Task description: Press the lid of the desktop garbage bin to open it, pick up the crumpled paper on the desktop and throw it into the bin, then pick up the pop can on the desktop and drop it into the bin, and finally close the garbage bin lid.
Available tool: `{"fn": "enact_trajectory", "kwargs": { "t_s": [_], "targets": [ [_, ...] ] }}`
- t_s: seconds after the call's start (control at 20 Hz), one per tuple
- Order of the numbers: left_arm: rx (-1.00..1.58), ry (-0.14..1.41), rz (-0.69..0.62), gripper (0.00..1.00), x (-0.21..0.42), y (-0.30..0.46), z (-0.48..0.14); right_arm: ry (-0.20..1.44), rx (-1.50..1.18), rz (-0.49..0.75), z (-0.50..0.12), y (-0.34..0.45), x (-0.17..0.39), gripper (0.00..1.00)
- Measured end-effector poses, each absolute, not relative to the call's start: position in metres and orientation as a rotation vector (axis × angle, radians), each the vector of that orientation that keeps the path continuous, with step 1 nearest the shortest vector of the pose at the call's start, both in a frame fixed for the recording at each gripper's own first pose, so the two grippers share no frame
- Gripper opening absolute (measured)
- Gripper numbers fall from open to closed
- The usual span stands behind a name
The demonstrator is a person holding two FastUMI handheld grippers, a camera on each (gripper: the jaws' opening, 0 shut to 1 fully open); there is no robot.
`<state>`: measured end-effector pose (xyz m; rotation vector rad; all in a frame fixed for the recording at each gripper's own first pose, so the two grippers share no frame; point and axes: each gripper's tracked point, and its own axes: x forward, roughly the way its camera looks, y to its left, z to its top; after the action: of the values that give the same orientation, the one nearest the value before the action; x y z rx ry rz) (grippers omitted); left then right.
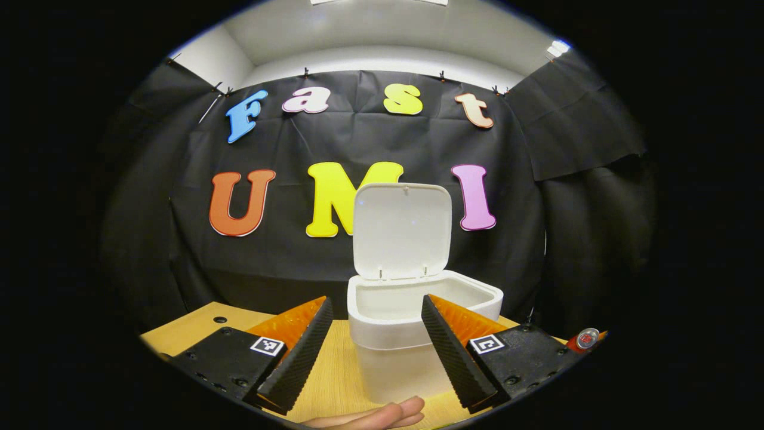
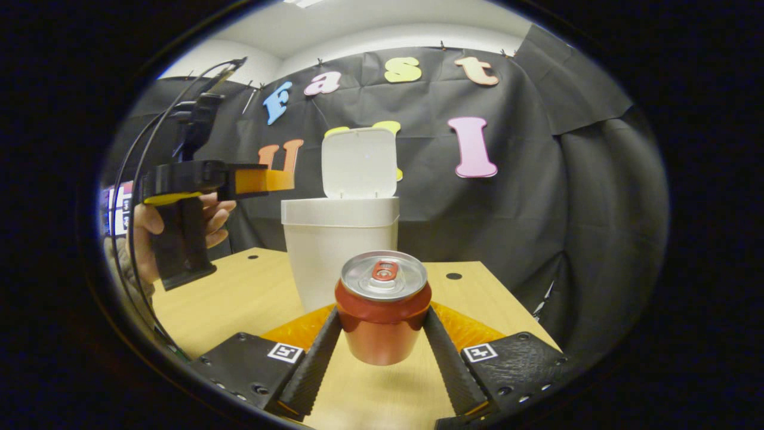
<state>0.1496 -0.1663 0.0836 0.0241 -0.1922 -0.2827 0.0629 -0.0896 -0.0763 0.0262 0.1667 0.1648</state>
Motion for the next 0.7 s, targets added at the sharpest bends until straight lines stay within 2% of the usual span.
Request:
{"fn": "enact_trajectory", "kwargs": {
  "t_s": [0.4,0.7],
  "targets": [
    [0.031,-0.201,-0.152,0.97,0.111,-0.097,0.036,0.18,0.07,0.151,-0.071,-0.093,0.06,0.82],
    [0.056,-0.162,-0.136,0.97,0.086,-0.067,-0.008,0.178,0.01,0.11,-0.056,-0.097,0.048,0.82]
  ]
}}
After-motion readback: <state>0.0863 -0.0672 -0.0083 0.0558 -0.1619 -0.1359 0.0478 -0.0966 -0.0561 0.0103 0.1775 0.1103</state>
